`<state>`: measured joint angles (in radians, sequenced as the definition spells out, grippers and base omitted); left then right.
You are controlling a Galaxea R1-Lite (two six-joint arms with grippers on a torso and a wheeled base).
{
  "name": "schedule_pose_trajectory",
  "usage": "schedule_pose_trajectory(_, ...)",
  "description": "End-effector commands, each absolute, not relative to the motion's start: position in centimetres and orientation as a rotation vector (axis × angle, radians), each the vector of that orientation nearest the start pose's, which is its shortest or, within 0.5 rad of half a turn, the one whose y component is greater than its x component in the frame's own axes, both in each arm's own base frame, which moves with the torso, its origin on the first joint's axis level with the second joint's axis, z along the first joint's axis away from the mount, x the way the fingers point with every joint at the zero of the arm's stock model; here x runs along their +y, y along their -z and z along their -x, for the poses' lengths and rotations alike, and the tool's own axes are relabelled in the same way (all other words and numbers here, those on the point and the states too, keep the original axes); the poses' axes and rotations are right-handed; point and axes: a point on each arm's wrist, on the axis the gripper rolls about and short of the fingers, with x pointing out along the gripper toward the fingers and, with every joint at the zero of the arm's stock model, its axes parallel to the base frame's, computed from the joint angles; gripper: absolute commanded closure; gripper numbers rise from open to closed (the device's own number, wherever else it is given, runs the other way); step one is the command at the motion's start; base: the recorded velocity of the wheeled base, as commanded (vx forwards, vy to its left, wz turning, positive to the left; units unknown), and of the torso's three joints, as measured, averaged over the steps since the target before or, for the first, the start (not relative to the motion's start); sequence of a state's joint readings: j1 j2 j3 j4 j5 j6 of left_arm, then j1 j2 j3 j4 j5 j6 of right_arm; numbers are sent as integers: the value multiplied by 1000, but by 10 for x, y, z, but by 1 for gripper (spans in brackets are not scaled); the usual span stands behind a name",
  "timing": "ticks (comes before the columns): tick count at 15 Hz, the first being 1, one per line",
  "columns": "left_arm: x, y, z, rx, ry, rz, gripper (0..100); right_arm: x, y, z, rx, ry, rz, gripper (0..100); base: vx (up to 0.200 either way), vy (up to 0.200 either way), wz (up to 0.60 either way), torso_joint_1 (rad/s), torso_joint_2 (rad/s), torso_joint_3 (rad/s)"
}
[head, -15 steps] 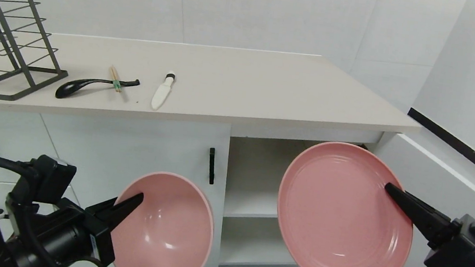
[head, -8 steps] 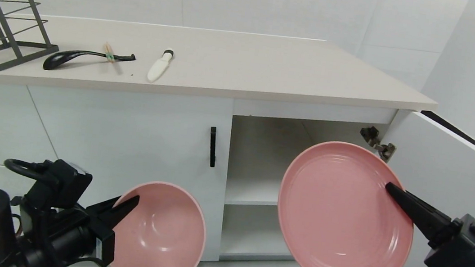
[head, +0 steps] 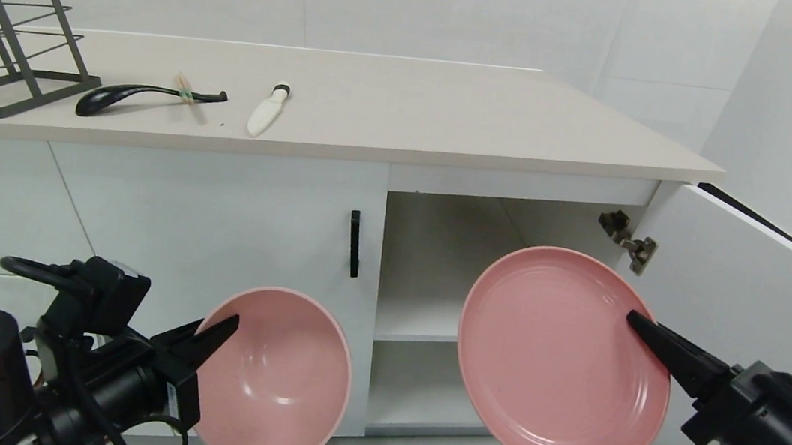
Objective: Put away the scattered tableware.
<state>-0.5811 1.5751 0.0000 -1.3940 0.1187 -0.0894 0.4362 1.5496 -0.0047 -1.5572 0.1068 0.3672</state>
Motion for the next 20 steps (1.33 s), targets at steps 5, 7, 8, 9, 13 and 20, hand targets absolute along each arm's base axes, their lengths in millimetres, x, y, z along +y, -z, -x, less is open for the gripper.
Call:
schedule_pose_trajectory(5, -103, -104, -146, 219, 495, 61, 100, 93, -95, -175, 257, -503, -326, 100, 0, 0, 0, 0, 0, 0)
schedule_pose_trajectory(7, -105, -102, -146, 234, 502, 72, 100, 101, -86, -176, 306, -528, -310, 100, 0, 0, 0, 0, 0, 0)
schedule_pose_trajectory(8, -106, -101, -146, 237, 504, 71, 100, 103, -82, -177, 322, -530, -303, 100, 0, 0, 0, 0, 0, 0)
schedule_pose_trajectory(9, -108, -101, -144, 237, 521, 72, 100, 105, -77, -182, 343, -522, -299, 100, 200, 0, 0, -2, 2, 2)
schedule_pose_trajectory(13, -111, -104, -139, 228, 552, 78, 100, 113, -59, -204, 389, -497, -289, 100, 150, 0, 0, 2, 2, 9)
schedule_pose_trajectory(20, -112, -104, -139, 229, 553, 81, 100, 125, -36, -226, 434, -480, -278, 100, 86, 0, 0, -2, 1, 3)
